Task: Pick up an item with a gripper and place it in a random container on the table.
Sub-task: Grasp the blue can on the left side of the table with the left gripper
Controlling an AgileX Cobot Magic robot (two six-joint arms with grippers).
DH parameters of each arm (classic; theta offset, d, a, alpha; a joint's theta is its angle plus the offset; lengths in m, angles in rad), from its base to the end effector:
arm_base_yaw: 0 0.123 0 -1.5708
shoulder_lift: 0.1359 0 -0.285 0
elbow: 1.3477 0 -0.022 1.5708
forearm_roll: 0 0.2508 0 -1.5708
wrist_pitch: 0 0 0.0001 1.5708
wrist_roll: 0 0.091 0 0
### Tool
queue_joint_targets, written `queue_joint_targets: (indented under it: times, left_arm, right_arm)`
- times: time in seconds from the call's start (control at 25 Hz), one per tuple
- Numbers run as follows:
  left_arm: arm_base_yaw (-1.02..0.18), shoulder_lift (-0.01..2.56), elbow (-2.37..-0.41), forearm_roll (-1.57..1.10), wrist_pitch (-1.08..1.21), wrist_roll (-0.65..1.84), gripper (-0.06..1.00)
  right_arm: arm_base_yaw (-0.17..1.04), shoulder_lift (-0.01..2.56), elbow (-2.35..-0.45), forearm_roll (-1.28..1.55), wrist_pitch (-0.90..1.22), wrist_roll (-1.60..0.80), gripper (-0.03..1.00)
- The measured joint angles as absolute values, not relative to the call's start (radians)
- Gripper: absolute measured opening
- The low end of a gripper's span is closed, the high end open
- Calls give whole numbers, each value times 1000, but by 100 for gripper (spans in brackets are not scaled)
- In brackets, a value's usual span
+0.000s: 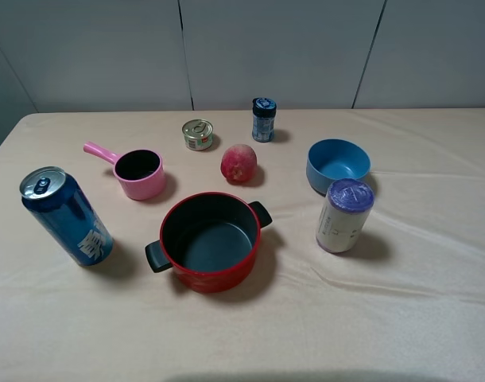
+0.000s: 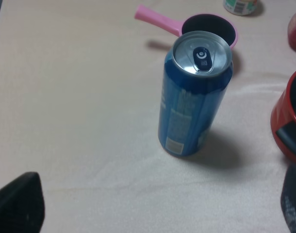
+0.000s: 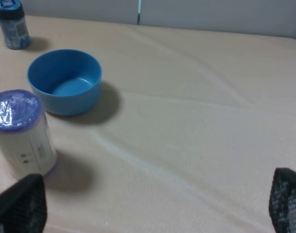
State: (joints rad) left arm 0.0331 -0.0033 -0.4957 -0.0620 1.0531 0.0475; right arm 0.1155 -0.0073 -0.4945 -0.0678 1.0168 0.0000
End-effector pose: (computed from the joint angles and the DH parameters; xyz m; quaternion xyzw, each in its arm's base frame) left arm -0.0044 -0.0051 0.2768 0.0072 0.8511 -0.0098 0.5249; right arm -0.0030 -0.0056 0.2795 -0.0479 0.8392 -0.0026 0.5416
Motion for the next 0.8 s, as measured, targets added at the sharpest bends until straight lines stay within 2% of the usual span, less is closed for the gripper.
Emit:
queue_joint_targets:
  times: [0.4, 0.8]
  left_arm:
    - [33, 15, -496, 11, 1053, 14, 99]
    - [33, 282, -498, 18, 1047, 40, 99]
  right_arm:
    - [115, -7, -494, -68, 1017, 0, 69]
    - [115, -7, -494, -68, 1017, 0, 69]
